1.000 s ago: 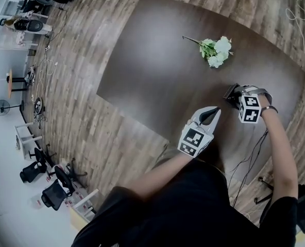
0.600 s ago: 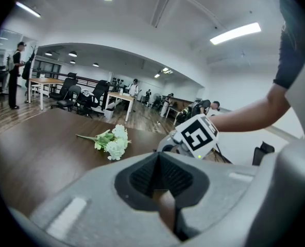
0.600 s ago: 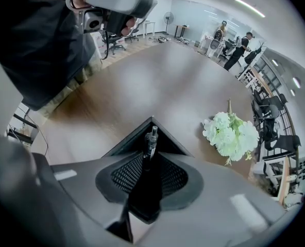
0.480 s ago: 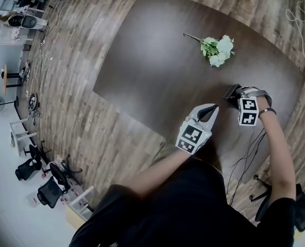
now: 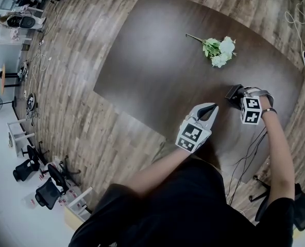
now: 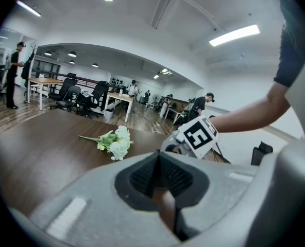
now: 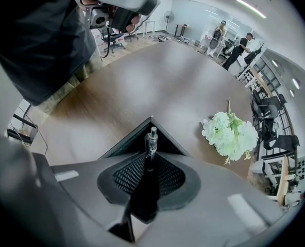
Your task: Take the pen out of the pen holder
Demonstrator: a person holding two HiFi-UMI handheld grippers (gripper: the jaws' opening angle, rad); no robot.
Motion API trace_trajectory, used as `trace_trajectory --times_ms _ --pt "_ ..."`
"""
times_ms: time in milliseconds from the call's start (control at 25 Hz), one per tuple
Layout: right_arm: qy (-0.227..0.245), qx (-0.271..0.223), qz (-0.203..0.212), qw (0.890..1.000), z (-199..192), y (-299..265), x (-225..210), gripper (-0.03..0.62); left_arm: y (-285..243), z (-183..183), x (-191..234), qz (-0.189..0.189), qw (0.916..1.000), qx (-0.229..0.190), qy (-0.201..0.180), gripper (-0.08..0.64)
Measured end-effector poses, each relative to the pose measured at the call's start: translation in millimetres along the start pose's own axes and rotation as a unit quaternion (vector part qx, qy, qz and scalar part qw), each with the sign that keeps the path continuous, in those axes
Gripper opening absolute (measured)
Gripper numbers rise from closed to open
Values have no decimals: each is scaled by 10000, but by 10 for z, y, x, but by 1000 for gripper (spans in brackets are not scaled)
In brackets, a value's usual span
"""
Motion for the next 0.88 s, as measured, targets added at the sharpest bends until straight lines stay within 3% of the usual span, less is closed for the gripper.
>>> trace_trajectory --times_ms 320,480,720,880 --pt "-317 15 -47 9995 67 135 63 58 321 -109 54 -115 9999 1 -60 3" --pt "-961 -262 -177 9949 156 348 75 58 493 -147 50 -198 9997 -80 -118 3" --pt "-1861 -496 -698 9788 325 721 170 60 797 -147 16 -447 9987 -140 -196 3" --pt "-2715 -873 -899 9543 396 986 246 60 1009 -99 30 -567 9974 -260 -365 3"
Point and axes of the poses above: the fingertips, and each gripper's own axes: y backward along the fingers, x to its left, z out of its top, the point moved 5 cm from there along y, backward along the fingers, and after that the axes turned 9 degrees about x, right-handed, at the moved point
